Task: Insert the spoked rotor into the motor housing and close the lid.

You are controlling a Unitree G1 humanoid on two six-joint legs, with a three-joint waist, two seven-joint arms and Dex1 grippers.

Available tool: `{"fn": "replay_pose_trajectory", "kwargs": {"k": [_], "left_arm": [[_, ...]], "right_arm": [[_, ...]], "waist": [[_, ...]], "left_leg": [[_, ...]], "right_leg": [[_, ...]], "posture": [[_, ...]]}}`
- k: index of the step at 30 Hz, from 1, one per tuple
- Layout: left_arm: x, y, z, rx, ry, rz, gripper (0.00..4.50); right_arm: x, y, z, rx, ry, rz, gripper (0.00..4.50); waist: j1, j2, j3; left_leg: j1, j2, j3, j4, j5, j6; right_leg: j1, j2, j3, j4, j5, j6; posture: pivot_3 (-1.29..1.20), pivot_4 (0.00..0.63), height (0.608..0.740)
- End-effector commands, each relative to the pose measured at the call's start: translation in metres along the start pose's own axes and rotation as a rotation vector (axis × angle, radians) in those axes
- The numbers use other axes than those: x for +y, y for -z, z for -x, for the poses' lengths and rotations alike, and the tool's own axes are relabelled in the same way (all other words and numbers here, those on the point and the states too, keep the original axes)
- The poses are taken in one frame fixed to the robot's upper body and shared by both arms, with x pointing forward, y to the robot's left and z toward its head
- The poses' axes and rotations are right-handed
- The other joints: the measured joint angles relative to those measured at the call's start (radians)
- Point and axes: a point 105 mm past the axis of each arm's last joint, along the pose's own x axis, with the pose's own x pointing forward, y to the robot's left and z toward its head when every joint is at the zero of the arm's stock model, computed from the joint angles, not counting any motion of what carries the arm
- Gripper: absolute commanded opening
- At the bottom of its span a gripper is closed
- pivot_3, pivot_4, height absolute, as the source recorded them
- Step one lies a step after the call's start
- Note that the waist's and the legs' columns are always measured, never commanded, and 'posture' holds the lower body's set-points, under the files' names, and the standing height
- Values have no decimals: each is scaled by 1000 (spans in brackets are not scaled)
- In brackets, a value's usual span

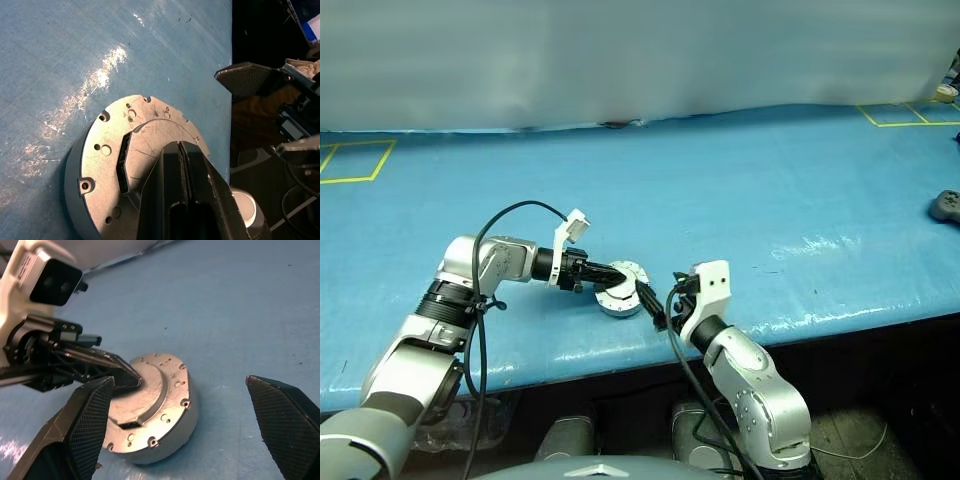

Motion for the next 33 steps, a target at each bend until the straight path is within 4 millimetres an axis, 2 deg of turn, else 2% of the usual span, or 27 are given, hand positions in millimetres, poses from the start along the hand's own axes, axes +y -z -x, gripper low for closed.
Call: {"fn": "replay_pose_trajectory", "kwargs": {"k": [1,7,14,22,33], "left_arm": [[9,17,0,50,-52,41,0],[9,18,0,49,-54,38,0],[9,18,1,46,-60,34,0],[9,18,3,39,-66,33,0],[10,18,7,30,-78,33,0]], "right_arm": [[-10,-3,-4,-48,78,-210,4457],[-1,6,-13,-27,39,-457,4457],[22,7,-17,-6,-79,-655,4457],[32,14,-22,44,-130,-852,4457],[42,32,-36,138,-164,-975,4457]], "waist": [[1,0,0],[-1,1,0],[-3,1,0],[-8,1,0],[-20,1,0]], "left_leg": [[0,0,0,0,0,0],[0,0,1,0,0,0],[0,0,1,0,0,0],[0,0,0,0,0,0],[0,0,0,0,0,0]], "right_leg": [[0,0,0,0,0,0],[0,-1,1,0,0,0],[0,-1,1,0,0,0],[0,-1,1,-1,0,0],[0,-1,1,-1,0,0]], "posture": [[0,150,740],[0,150,740],[0,150,740],[0,150,740],[0,150,740]]}}
